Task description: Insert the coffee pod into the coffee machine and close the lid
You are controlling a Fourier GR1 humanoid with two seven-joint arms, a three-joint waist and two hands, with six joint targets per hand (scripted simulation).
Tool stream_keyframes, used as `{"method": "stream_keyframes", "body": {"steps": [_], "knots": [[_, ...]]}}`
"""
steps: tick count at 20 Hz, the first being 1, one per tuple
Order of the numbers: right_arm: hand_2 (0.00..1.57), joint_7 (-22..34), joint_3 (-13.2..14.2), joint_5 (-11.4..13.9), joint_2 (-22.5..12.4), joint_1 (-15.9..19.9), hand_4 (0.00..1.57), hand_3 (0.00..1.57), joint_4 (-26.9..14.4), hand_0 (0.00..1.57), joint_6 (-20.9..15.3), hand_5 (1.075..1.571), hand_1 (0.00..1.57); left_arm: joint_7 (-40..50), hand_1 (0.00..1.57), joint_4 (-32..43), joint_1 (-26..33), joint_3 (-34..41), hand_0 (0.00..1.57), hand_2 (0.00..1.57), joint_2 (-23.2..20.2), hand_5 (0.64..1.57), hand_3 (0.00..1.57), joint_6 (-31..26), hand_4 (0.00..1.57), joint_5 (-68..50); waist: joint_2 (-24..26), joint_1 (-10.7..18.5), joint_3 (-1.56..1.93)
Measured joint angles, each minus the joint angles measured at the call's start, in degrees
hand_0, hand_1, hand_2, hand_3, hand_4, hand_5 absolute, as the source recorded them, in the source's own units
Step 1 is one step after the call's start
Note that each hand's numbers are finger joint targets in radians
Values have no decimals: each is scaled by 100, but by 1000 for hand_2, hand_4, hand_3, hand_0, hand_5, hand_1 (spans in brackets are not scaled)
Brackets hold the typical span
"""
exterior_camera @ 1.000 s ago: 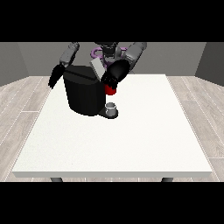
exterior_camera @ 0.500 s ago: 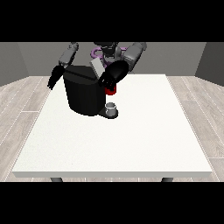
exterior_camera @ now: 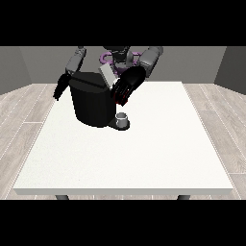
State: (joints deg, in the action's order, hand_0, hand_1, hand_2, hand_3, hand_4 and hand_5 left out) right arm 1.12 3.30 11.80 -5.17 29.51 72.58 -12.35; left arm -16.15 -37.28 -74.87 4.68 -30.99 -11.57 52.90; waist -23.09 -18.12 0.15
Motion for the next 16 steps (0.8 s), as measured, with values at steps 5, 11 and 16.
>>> {"method": "stream_keyframes", "body": {"steps": [5, 11, 16], "knots": [[0, -36, 71, -116, 47, -175, 144, 0, -106, 0, 35, 1571, 0, 15, 0, 93, 197, 19, 0, 0, 78, 1571, 151, -73, 0, -9, 282, 137, -9], [0, -218, 348, -291, -48, -609, 0, 0, -550, 0, 78, 1571, 0, 157, 0, -29, 764, -43, 0, 85, 591, 1571, 0, -190, 0, -122, 989, 648, -11], [0, -328, 364, -326, 23, -1115, 0, 0, -750, 0, 93, 1571, 0, 140, 0, -130, 1260, 226, 0, 0, 1122, 1571, 0, -288, 198, -608, 1663, 996, -15]]}}
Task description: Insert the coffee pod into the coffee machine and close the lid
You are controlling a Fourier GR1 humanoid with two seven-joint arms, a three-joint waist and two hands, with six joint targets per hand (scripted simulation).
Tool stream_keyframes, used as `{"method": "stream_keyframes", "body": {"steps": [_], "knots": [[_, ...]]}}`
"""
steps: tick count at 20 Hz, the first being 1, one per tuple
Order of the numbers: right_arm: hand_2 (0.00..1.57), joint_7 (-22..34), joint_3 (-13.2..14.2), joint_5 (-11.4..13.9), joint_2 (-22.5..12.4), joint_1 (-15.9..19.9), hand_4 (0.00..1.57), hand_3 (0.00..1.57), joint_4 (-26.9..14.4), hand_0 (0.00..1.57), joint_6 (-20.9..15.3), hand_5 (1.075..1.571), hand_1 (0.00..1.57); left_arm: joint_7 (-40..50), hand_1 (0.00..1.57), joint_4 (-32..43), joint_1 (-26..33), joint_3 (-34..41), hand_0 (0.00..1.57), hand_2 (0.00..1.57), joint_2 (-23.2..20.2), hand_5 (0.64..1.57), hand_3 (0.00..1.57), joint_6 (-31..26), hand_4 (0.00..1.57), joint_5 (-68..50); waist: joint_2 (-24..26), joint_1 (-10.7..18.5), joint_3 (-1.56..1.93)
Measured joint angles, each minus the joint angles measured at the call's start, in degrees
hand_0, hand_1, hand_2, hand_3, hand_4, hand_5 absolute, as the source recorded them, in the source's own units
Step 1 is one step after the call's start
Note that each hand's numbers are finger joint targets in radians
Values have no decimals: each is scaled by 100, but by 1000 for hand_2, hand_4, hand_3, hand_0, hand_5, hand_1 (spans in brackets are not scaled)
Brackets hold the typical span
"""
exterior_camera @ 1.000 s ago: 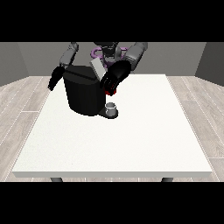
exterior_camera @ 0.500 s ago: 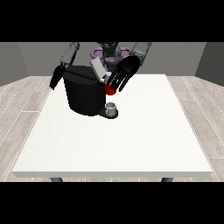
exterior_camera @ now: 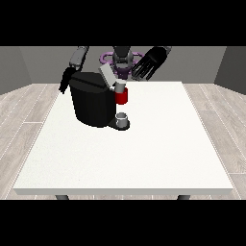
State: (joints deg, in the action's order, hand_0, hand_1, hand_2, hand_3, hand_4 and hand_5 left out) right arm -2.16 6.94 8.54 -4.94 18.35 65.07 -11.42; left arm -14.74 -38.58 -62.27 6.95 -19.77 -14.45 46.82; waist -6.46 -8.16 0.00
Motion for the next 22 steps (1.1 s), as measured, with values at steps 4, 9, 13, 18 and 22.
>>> {"method": "stream_keyframes", "body": {"steps": [4, 9, 13, 18, 22], "knots": [[0, -102, 130, -64, -13, -402, 0, 0, -141, 0, -35, 1571, 0, -211, 0, -29, 608, 654, 0, 0, 671, 1571, 0, 5, 408, -913, 530, 457, -7], [0, -170, 214, -106, -66, -910, 0, 0, -141, 0, -22, 1571, 0, -440, 0, 88, 1608, 1363, 0, 0, 1333, 1571, 0, -109, 419, -1884, 1248, 890, -10], [0, -116, 134, -192, -21, -1070, 0, 0, 88, 0, 132, 1571, 0, -532, 0, 110, 2386, 1451, 0, 0, 1652, 1571, 0, -176, 323, -2128, 1848, 1088, -5], [0, 41, -187, -329, 118, -921, 0, 0, 562, 0, 528, 1571, 0, -417, 0, 90, 2917, 1500, 0, 0, 1786, 1571, 0, -166, 414, -2274, 2263, 1186, -2], [0, 168, -283, -375, -92, -767, 107, 0, 786, 0, 874, 1571, 0, -248, 0, -68, 3200, 1441, 0, 0, 1883, 1571, 0, -250, 368, -2480, 2481, 1366, 0]]}}
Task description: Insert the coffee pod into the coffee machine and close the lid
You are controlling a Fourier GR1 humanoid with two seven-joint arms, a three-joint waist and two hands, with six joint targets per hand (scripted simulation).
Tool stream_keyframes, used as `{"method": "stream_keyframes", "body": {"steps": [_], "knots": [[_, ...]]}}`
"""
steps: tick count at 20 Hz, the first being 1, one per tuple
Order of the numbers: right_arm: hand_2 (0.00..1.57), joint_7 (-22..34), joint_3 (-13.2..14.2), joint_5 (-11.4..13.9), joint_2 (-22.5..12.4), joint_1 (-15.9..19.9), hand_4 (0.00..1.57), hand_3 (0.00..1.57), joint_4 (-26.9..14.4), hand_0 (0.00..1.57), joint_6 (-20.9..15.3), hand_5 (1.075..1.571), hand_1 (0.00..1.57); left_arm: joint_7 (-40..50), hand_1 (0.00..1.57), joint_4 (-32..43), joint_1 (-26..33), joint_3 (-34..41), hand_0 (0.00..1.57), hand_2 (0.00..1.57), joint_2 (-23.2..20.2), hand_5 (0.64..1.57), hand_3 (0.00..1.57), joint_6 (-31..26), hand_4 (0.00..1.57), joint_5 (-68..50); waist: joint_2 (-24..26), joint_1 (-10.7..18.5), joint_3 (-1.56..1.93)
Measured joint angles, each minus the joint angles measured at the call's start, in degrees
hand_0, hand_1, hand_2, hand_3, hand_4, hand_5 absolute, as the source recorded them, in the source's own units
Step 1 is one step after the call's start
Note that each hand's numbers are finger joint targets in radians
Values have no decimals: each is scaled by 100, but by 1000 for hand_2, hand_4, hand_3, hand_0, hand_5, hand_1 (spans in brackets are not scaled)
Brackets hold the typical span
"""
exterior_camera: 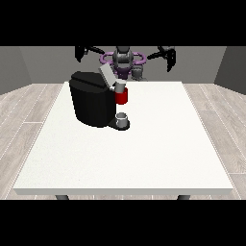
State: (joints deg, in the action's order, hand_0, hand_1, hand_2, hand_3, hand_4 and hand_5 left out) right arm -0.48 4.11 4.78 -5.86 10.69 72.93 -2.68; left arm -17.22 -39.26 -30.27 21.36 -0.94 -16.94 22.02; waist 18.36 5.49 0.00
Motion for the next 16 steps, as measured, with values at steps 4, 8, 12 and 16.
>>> {"method": "stream_keyframes", "body": {"steps": [4, 8, 12, 16], "knots": [[0, 64, -35, 28, -199, 240, 0, 0, 167, 0, 193, 1571, 0, 163, 0, -371, 186, -97, 0, 0, 44, 1571, 0, -67, 385, -199, -88, 142, 0], [0, 254, 182, -69, -354, 642, 0, 0, 94, 0, 202, 1571, 0, 257, 0, -871, 426, -346, 0, 0, 72, 1571, 0, -167, 391, -503, -335, 312, 1], [0, 456, 394, -270, -440, 969, 0, 0, -101, 0, 266, 1571, 0, 442, 0, -1381, 627, -656, 0, 0, 75, 1571, 0, -95, 356, -768, -549, 416, 2], [0, 661, 644, -578, -428, 1404, 129, 0, -343, 0, 268, 1571, 0, 526, 0, -1767, 713, -874, 0, 0, 87, 1571, 0, -15, 342, -949, -861, 552, 1]]}}
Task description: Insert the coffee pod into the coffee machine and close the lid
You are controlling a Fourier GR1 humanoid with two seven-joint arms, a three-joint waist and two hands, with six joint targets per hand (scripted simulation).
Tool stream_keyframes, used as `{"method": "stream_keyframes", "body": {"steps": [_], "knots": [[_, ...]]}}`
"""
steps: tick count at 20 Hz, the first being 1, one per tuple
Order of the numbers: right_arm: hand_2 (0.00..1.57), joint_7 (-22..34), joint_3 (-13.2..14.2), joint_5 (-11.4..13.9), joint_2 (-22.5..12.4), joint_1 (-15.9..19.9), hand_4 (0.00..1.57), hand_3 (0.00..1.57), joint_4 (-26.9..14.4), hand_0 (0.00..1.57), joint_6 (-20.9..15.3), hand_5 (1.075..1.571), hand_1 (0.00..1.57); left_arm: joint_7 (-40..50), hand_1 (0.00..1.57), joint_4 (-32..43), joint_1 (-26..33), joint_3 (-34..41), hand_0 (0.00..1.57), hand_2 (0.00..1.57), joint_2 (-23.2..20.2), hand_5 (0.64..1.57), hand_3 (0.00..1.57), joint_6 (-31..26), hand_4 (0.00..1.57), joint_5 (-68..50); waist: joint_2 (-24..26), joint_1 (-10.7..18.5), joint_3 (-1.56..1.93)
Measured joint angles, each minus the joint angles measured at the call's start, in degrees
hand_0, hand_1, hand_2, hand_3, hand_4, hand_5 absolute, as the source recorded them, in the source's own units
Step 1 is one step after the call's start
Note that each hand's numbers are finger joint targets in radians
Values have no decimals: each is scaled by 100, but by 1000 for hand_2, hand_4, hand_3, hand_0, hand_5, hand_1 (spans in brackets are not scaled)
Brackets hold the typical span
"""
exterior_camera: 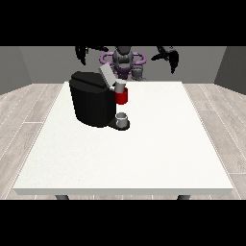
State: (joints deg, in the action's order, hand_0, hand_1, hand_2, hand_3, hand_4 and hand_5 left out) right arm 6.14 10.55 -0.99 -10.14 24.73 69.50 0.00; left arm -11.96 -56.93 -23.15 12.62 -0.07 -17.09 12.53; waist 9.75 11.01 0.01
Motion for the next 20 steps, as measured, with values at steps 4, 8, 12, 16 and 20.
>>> {"method": "stream_keyframes", "body": {"steps": [4, 8, 12, 16, 20], "knots": [[0, -10, 171, -169, -40, 238, 149, 0, -312, 0, -2, 1571, 0, 143, 0, -564, 196, -226, 0, 0, 0, 1571, 0, 28, 301, -144, -262, 86, 1], [0, -56, 138, -207, -7, 420, 0, 0, -544, 0, 15, 1571, 0, 340, 0, -1100, 394, -317, 0, 0, -61, 1571, 0, 6, 374, -292, -454, 88, 2], [0, -95, 26, -180, 20, 635, 0, 0, -709, 0, 34, 1571, 0, 433, 0, -1580, 636, -336, 0, 0, -143, 1571, 0, 8, 377, -444, -668, 1, 1], [0, -138, -132, -128, 122, 833, 0, 0, -817, 0, 39, 1571, 0, 651, 0, -1941, 742, -363, 0, 0, -161, 1571, 0, 115, 376, -542, -799, -111, 1], [0, -219, -229, -73, 127, 1063, 0, 0, -908, 0, 77, 1571, 0, 528, 0, -2093, 845, -348, 0, 0, -273, 1571, 0, 212, 316, -540, -998, -199, -4]]}}
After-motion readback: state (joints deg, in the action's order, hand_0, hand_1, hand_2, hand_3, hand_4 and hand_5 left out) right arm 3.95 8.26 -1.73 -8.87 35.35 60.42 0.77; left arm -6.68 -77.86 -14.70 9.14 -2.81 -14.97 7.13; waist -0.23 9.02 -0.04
